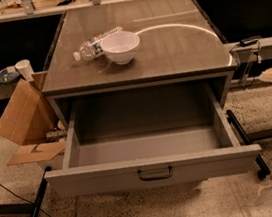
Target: Close top drawer
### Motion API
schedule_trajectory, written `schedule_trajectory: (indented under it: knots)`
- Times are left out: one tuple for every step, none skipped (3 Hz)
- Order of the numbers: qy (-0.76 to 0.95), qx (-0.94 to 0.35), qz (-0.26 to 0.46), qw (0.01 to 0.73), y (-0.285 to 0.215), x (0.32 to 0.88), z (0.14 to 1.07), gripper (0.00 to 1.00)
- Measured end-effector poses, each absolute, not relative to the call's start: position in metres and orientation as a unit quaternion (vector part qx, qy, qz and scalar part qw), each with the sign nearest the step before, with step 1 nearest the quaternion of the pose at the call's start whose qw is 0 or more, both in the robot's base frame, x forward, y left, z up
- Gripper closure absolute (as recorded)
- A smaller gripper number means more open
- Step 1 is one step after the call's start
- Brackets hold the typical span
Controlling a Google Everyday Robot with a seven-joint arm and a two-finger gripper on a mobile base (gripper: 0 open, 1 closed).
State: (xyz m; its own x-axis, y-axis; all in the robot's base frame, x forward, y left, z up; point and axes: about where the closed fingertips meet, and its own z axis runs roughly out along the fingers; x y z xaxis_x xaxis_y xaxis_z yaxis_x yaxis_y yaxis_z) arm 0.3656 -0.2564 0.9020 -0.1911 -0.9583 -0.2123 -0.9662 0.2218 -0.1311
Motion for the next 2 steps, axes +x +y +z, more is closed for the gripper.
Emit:
schedule_trajectory:
  knots:
    - [0.785,-0.607,0.051,0.112,-0.285,0.341,0.855,0.00]
    - [0.796,-0.592,0.072,0.103,-0.301,0.329,0.826,0.00]
